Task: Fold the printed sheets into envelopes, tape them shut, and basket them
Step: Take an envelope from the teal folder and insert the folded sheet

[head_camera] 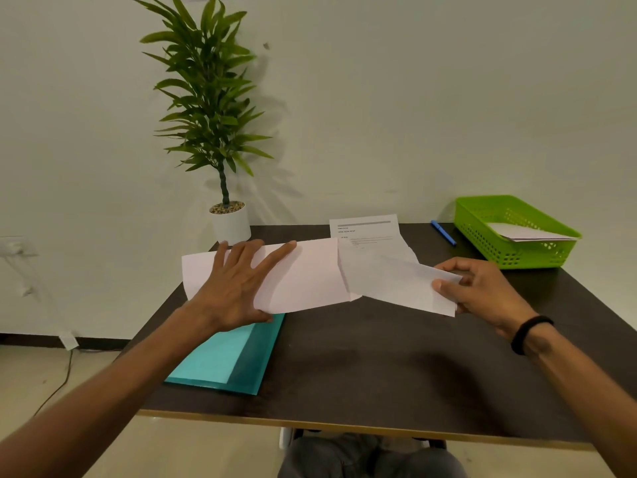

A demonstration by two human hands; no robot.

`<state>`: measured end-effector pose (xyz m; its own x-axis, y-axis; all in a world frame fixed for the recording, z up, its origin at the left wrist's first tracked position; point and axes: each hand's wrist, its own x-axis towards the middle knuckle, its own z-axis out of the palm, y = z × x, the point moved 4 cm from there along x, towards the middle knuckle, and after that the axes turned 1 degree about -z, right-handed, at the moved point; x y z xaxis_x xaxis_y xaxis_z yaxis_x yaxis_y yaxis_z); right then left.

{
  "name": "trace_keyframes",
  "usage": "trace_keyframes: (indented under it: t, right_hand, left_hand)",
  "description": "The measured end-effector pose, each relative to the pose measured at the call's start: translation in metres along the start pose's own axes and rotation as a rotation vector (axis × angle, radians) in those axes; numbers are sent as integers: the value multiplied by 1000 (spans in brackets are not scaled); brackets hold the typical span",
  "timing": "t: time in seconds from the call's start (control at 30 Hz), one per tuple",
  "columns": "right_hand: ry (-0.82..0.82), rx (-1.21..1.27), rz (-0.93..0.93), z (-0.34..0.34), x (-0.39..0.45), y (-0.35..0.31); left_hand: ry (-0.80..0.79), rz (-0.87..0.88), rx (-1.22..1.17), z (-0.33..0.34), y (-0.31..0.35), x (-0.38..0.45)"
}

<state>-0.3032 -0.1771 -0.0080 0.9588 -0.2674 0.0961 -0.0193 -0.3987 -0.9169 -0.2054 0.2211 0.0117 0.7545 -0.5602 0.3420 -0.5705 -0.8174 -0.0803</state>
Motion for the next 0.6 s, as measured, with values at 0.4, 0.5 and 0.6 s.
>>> trace_keyframes:
  t: [0.4,0.5,0.6]
  right_hand:
    - [-79,-118,-10,2,-1,-17]
    - [-39,-134,-26,7,0,-22]
    - [82,-54,-30,14,1,-27]
  left_hand:
    - [26,-4,-22,0,1,-1]
    - [31,27,-30,0,10,-1]
    - [37,39,-47,2,17,1]
